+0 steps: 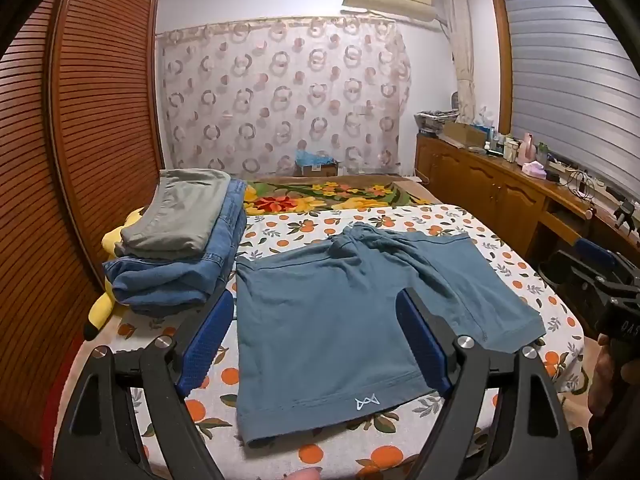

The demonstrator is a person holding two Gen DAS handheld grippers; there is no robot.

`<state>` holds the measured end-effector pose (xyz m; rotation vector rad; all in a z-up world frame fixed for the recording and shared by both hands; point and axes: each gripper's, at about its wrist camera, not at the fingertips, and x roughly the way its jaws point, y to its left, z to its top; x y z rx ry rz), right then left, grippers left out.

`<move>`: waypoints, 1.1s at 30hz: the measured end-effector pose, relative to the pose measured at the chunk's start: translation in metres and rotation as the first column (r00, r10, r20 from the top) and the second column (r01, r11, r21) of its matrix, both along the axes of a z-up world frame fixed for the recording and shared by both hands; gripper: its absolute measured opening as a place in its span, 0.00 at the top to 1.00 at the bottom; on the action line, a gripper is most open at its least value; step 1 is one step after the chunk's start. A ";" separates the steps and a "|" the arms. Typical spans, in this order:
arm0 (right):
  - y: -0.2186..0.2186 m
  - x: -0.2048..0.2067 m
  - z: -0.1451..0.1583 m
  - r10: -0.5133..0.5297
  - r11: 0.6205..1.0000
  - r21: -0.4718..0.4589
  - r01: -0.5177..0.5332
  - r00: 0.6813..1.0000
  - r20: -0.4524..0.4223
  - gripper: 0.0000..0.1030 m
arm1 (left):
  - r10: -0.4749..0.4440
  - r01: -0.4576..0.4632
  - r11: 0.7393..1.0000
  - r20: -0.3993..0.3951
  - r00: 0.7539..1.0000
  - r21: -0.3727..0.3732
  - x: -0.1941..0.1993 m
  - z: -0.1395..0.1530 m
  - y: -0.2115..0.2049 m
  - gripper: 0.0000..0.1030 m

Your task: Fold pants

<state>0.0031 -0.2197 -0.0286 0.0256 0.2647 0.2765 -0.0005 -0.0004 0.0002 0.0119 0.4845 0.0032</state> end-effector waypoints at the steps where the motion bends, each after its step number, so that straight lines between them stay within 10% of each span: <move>1: 0.000 0.000 0.000 0.000 1.000 -0.001 0.000 1.000 -0.001 0.00 | -0.001 0.001 1.000 0.000 1.000 -0.002 0.000 0.000 0.000 0.18; 33: 0.000 0.001 0.001 0.002 1.000 -0.007 -0.002 1.000 -0.004 0.00 | 0.001 -0.001 1.000 -0.002 1.000 -0.013 -0.001 0.001 0.000 0.18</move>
